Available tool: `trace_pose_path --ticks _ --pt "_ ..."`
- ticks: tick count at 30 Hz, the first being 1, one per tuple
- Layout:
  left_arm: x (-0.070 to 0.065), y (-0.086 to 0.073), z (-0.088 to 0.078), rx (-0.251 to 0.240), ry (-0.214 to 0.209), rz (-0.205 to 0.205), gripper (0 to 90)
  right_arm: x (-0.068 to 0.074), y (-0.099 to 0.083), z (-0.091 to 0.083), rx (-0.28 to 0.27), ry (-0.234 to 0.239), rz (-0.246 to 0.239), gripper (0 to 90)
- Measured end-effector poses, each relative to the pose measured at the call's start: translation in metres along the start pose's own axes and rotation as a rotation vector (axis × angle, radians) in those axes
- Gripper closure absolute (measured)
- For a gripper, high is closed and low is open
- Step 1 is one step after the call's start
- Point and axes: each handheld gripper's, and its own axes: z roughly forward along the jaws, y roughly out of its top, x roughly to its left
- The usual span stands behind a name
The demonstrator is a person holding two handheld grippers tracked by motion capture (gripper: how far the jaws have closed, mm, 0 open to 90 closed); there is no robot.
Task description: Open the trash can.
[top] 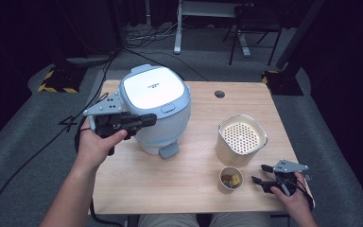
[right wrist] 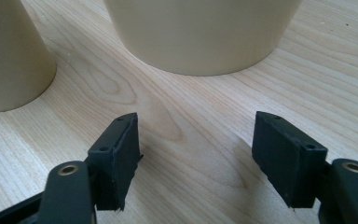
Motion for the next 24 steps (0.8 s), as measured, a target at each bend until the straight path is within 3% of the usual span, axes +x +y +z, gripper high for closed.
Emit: trace_pose_path --ticks 8,10,14,16,17,18,19,24 --pt "0.013 0.017 0.015 -0.006 -0.01 -0.021 89.9 0.0 0.0 0.0 0.0 0.0 0.001 32.4" --pt "0.015 0.023 0.022 0.015 0.025 -0.018 89.9 0.0 0.0 0.0 0.0 -0.001 0.0 32.4" --pt "0.015 0.028 0.031 0.032 0.037 -0.015 89.9 0.0 0.0 0.0 0.0 0.0 0.0 32.4" --pt "0.015 0.03 0.035 0.057 0.061 0.001 89.8 0.0 0.0 0.0 0.0 0.0 0.0 32.4" --pt "0.013 0.032 0.039 0.09 0.107 0.032 89.8 0.0 0.0 0.0 0.0 0.0 0.0 32.4" --pt "0.013 0.032 0.039 0.09 0.107 0.032 89.7 0.0 0.0 0.0 0.0 0.0 0.0 32.4" --pt "0.01 0.034 0.042 0.12 0.137 0.066 89.7 0.0 0.0 0.0 0.0 0.0 0.0 32.4" --pt "0.01 0.034 0.048 0.149 0.155 0.076 89.7 0.0 0.0 0.0 0.0 0.0 0.0 32.4"
